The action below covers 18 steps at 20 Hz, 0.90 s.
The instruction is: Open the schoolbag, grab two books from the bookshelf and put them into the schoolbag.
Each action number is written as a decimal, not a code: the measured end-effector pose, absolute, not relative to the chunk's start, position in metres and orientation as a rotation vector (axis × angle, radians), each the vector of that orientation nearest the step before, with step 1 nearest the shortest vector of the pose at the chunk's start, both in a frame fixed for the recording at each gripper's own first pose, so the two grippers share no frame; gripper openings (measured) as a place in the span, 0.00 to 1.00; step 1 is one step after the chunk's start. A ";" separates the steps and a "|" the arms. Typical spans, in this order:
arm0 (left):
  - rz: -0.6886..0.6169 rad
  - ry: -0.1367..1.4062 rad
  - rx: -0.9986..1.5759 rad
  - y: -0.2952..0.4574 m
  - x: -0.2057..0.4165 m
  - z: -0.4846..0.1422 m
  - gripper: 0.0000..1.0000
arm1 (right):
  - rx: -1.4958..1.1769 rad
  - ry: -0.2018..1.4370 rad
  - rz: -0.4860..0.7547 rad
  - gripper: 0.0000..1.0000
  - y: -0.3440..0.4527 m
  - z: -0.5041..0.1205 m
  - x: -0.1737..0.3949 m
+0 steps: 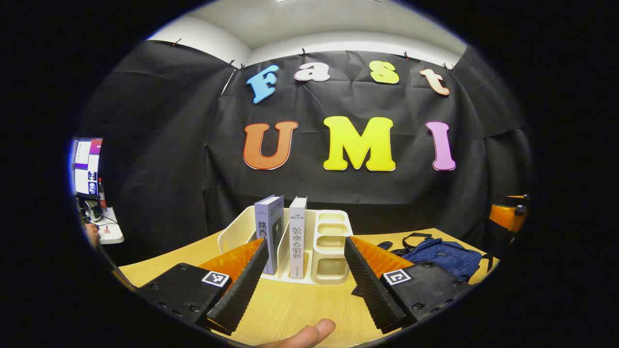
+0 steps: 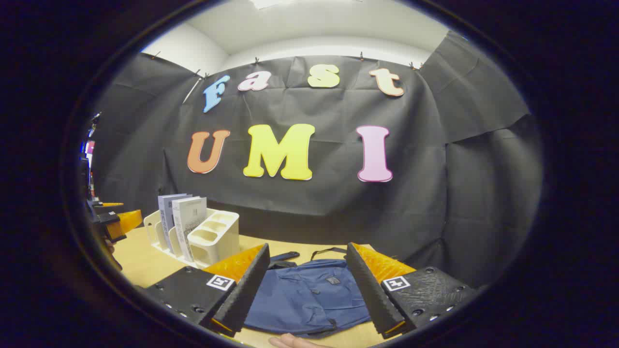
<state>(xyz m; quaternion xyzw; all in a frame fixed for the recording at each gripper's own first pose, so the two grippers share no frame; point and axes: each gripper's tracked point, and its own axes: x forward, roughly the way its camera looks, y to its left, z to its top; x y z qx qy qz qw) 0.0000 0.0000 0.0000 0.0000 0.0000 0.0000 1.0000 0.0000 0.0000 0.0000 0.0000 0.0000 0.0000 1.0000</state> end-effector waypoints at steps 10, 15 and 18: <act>0.072 0.035 0.005 0.043 0.037 -0.015 0.99 | 0.024 0.020 0.032 0.97 -0.013 -0.011 0.030; 0.033 0.010 -0.029 0.044 0.043 -0.002 0.99 | 0.045 0.058 0.028 0.97 -0.021 -0.014 0.049; 0.032 0.010 -0.012 0.045 0.049 0.000 0.99 | 0.048 0.067 0.032 0.97 -0.018 -0.015 0.049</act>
